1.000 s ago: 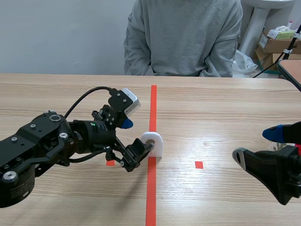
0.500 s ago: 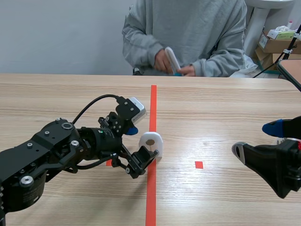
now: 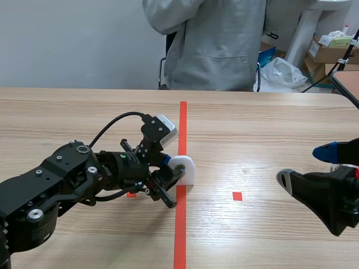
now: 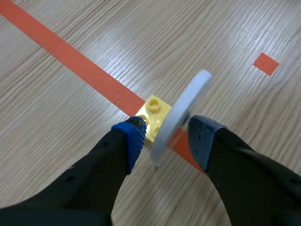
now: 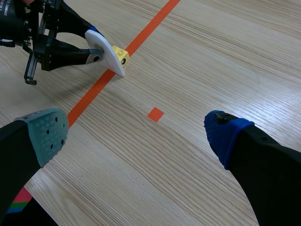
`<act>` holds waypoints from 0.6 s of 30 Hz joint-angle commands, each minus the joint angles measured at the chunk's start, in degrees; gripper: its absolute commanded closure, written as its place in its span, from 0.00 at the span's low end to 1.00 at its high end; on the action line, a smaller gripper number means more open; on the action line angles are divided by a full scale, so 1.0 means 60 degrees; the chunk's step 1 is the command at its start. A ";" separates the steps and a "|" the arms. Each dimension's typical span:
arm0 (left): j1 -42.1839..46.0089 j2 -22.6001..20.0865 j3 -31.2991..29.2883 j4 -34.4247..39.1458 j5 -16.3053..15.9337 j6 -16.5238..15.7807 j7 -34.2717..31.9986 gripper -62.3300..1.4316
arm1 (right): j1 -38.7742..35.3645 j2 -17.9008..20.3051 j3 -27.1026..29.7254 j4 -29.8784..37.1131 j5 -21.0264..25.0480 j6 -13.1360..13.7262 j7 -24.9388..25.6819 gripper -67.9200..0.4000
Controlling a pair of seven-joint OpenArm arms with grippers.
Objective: Do the leaf sorting experiment
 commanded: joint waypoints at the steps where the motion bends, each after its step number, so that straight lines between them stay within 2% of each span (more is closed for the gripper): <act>1: -0.0080 0.0080 0.0011 0.0146 -0.0135 -0.0087 -0.0091 0.69 | 0.0117 0.0098 0.0018 0.0182 0.0109 0.0080 0.0149 0.13; 7: -0.0080 0.0080 0.0011 0.0146 -0.0135 -0.0095 -0.0091 0.80 | 0.0117 0.0098 0.0018 0.0182 0.0106 0.0080 0.0149 0.13; 18: -0.0080 0.0080 0.0011 0.0146 -0.0135 -0.0091 -0.0058 0.80 | 0.0117 0.0098 0.0018 0.0182 -0.0007 0.0080 0.0178 0.13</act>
